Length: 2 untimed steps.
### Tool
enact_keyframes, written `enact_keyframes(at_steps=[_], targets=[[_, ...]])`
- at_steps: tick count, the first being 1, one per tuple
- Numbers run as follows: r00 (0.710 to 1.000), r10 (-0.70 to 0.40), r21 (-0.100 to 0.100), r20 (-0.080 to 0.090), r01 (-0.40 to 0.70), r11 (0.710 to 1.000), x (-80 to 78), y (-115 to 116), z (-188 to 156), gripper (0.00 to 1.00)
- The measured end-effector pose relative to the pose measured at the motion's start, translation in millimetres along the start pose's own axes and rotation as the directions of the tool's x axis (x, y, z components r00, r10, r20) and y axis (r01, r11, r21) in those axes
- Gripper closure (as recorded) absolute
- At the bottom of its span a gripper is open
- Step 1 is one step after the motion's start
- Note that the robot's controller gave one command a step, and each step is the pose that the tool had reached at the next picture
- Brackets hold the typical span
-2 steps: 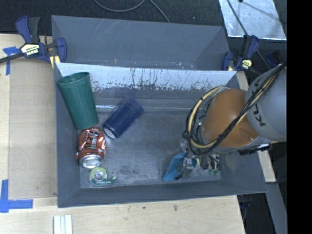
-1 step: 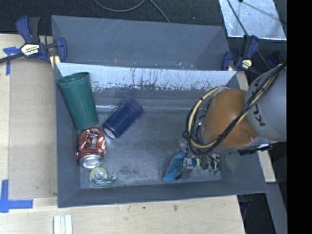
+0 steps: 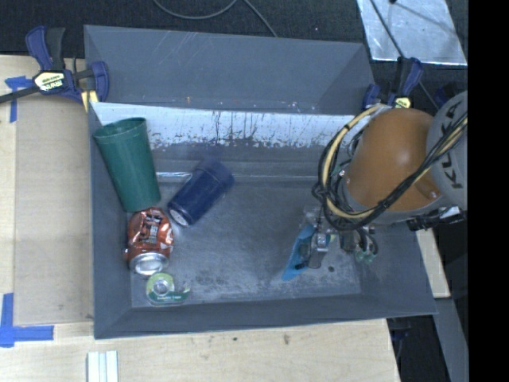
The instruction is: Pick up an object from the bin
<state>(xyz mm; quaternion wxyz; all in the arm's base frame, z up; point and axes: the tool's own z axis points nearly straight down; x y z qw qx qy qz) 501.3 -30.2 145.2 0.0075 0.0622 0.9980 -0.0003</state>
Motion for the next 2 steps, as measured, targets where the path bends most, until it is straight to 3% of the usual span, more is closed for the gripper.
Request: enact_keyframes(at_steps=[1,2], targets=[[1.0,0.0,0.0,0.0,0.0,1.0,0.0,0,0,1.0],[0.998,0.061,-0.001,0.009,-0.061,0.998,-5.7,5,-190,1.0]])
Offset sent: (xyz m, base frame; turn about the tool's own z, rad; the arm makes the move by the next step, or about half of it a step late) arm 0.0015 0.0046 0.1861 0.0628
